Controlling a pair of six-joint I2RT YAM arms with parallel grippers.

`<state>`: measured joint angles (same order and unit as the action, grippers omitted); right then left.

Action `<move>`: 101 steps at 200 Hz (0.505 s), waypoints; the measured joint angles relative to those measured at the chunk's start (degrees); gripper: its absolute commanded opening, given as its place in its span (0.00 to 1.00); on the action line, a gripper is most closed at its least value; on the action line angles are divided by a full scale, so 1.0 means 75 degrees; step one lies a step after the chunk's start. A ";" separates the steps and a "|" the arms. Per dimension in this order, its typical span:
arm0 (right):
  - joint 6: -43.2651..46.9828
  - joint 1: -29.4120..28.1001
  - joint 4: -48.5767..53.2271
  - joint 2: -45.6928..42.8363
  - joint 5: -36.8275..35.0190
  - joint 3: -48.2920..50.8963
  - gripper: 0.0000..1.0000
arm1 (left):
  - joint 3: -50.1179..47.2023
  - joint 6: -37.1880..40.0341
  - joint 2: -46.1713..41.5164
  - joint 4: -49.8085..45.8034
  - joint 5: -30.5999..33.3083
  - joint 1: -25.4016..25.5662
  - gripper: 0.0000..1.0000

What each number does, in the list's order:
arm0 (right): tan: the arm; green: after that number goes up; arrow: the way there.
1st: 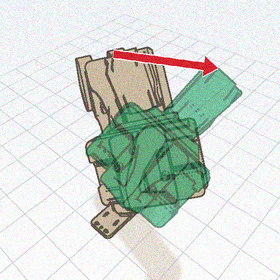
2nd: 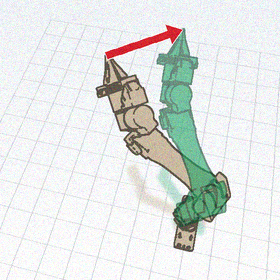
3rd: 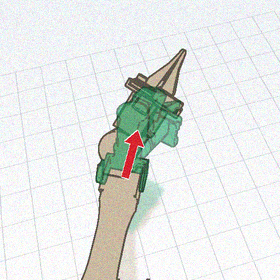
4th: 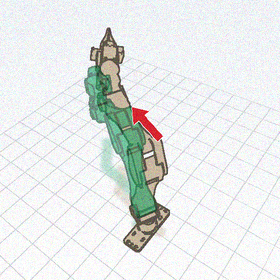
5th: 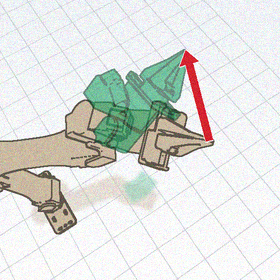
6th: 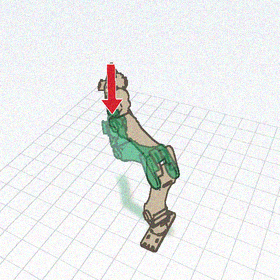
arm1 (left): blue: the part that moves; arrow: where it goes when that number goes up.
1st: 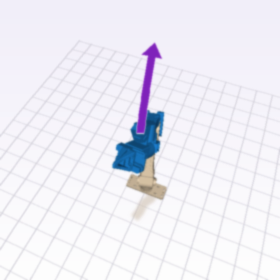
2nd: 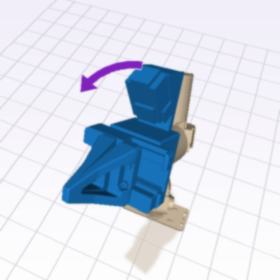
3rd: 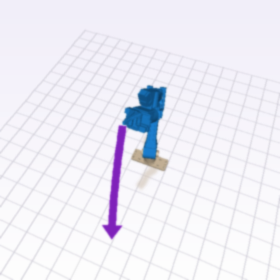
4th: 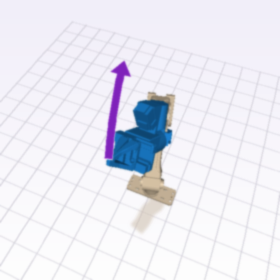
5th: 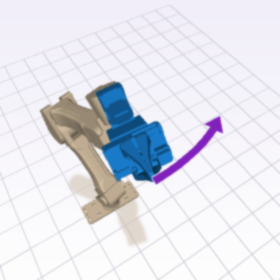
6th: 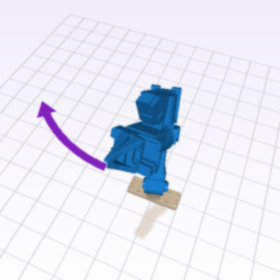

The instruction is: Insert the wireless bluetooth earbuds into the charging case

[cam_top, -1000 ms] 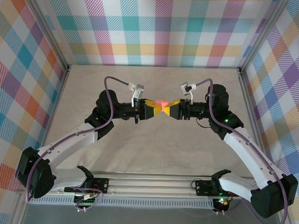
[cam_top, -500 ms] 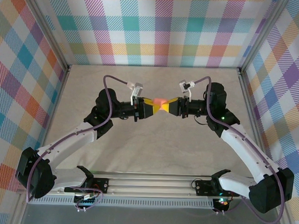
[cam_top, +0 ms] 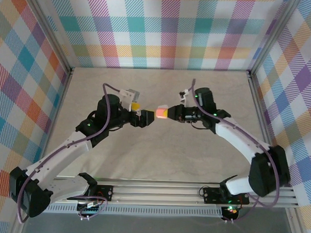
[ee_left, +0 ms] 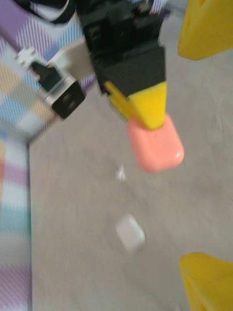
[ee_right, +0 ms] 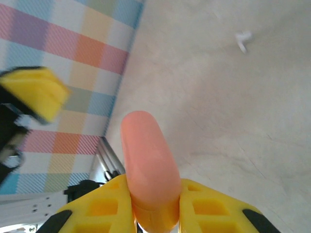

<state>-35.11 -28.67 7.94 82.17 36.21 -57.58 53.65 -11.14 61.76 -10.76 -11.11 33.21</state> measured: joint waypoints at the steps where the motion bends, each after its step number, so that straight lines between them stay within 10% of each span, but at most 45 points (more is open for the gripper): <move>1: -0.0003 -0.0029 0.0035 0.0058 -0.0026 -0.0029 0.13 | 0.0000 0.0012 -0.0006 -0.0035 0.0041 0.0000 1.00; 45: -0.0006 -0.1087 0.0385 0.2387 -0.0274 -0.1367 0.13 | -0.0003 0.0172 -0.0370 -0.1751 0.2413 -0.0216 1.00; 101: -0.0178 -0.2276 0.0455 0.5179 -0.0230 -0.3538 0.12 | -0.0338 -0.0458 -0.1107 -0.2640 0.3357 -0.0866 1.00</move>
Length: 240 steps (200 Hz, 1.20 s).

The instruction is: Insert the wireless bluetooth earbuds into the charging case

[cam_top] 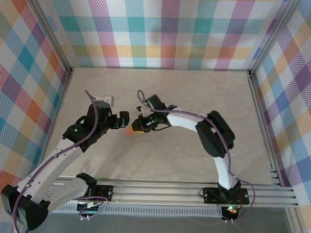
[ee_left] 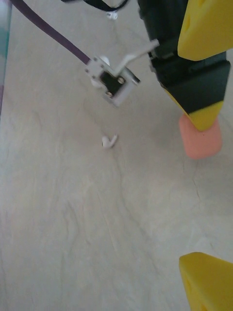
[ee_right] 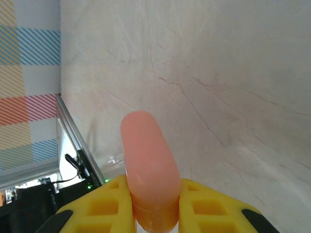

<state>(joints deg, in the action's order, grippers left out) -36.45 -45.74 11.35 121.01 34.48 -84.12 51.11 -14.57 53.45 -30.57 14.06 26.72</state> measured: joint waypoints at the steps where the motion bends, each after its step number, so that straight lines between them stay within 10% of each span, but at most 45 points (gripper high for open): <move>1: -0.0006 -0.0012 0.0006 0.0020 0.0000 -0.0015 0.12 | -0.0009 -0.0003 -0.0012 0.0000 0.0003 -0.0006 1.00; 240: 0.1055 0.0379 0.2967 -0.0927 -0.2349 -0.0766 0.74 | -0.0755 0.0329 -0.0122 0.0391 -0.0851 -0.0495 1.00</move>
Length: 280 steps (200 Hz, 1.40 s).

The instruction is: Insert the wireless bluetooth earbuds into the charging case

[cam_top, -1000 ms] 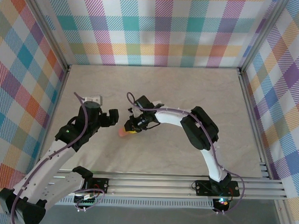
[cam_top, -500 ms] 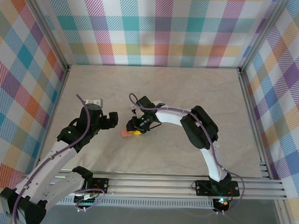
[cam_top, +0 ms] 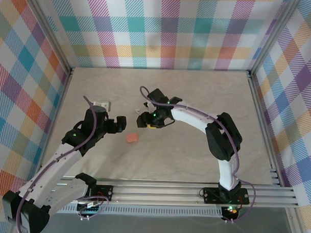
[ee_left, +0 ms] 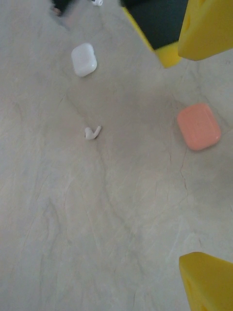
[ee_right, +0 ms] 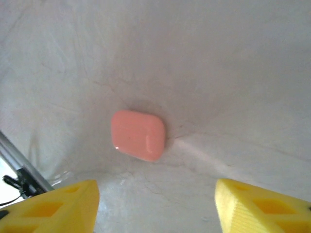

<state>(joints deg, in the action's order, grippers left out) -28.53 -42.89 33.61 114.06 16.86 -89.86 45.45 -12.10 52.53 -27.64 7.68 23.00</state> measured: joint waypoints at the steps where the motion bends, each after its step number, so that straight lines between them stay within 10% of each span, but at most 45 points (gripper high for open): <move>1: 0.0047 0.0041 0.0029 0.0000 -0.0029 -0.0041 0.74 | 0.0009 0.0000 0.0029 0.0000 -0.0041 -0.0012 1.00; 138: 0.2139 0.1157 0.3599 0.3815 -0.2964 -0.5566 0.84 | 0.0562 0.0052 0.2748 0.0755 -0.2066 -0.0096 1.00; 280: 0.2334 0.1198 0.4042 0.4217 -0.3328 -0.6038 0.79 | 0.0714 0.0079 0.3375 0.1102 -0.2218 -0.0096 1.00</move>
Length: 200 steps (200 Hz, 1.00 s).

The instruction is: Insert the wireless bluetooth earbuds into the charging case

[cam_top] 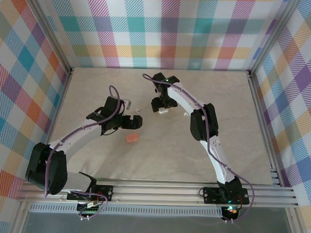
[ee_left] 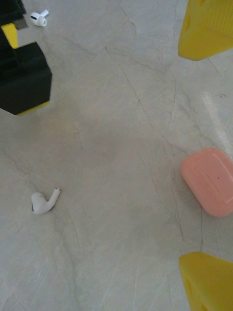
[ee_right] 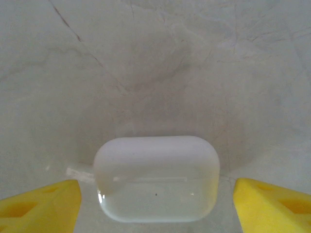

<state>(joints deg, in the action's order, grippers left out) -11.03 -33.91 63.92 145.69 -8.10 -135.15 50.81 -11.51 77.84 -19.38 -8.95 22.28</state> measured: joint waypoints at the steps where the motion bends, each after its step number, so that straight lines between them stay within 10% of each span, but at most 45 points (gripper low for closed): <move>1: 0.0000 0.0000 0.0000 0.0015 0.0000 0.0000 0.79 | 0.0015 -0.0003 0.0012 0.0000 0.0000 0.0000 1.00; 106: -0.0169 0.0073 -0.0274 0.0020 0.0338 0.0195 0.46 | -0.0111 -0.0318 -0.0720 0.0172 0.0012 0.0000 1.00; 200: -0.2273 0.0079 -0.3144 -0.4112 0.2658 0.4584 0.42 | -0.1492 -0.0580 -0.2906 0.2626 -0.0358 0.0178 0.91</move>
<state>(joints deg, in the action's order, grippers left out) -28.08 -33.32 40.34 114.85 11.84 -100.77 39.62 -15.86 56.05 0.32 -11.64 23.62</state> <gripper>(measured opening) 0.564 0.922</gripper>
